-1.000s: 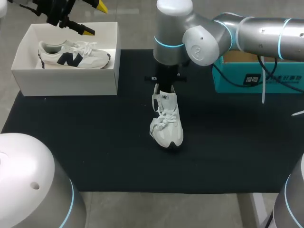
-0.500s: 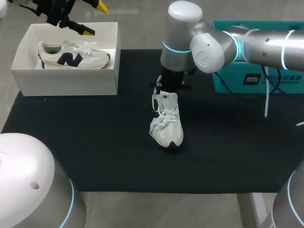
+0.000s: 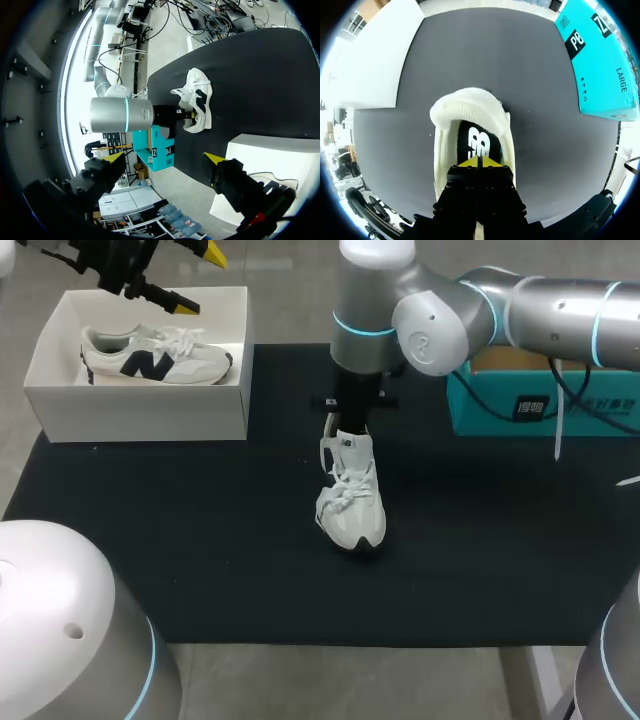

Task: Take the shoe out of the shoebox, open the shoe tongue, remove and reinsert the insole, then place the shoe into the shoebox

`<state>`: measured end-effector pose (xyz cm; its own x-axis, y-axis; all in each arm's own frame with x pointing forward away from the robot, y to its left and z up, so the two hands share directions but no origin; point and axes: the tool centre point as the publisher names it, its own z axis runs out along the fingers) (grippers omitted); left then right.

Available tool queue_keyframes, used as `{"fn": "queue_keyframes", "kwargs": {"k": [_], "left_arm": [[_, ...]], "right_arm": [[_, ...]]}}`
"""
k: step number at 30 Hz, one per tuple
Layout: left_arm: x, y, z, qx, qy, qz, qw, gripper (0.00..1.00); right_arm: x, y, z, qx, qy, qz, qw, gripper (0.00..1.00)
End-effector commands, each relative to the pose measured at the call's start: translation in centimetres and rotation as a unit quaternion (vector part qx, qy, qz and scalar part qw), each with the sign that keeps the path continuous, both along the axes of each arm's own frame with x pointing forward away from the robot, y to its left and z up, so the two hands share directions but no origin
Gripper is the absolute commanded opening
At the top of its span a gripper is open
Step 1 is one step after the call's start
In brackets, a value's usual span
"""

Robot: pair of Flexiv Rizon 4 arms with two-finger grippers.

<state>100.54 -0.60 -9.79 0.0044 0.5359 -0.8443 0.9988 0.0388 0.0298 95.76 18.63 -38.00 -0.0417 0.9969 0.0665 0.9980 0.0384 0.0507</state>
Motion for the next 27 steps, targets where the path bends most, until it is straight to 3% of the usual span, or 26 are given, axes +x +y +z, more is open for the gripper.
{"fn": "queue_keyframes", "kwargs": {"k": [1, 7, 13, 17, 27], "left_arm": [[0.1, 0.0, 0.0, 0.001, 0.000, -0.001, 1.000, 1.00], [0.1, 0.0, 0.0, 0.001, 0.000, -0.001, 1.000, 1.00], [0.1, 0.0, 0.0, 0.001, 0.000, -0.001, 1.000, 1.00], [0.1, 0.0, 0.0, 0.001, 0.000, -0.001, 1.000, 1.00], [0.1, 0.0, 0.0, 0.001, 0.000, -0.001, 1.000, 1.00]], "right_arm": [[1.3, 0.4, -0.7, -0.001, -0.002, 0.006, 1.000, 0.00], [2.6, 0.1, -2.7, 0.001, -0.005, 0.016, 1.000, 0.00], [2.5, 0.3, -4.3, 0.015, 0.014, 0.014, 1.000, 0.00], [1.5, 0.6, -3.7, 0.020, 0.027, 0.009, 0.999, 0.00], [-0.6, 1.4, -0.1, 0.007, 0.042, -0.014, 0.999, 0.00]]}}
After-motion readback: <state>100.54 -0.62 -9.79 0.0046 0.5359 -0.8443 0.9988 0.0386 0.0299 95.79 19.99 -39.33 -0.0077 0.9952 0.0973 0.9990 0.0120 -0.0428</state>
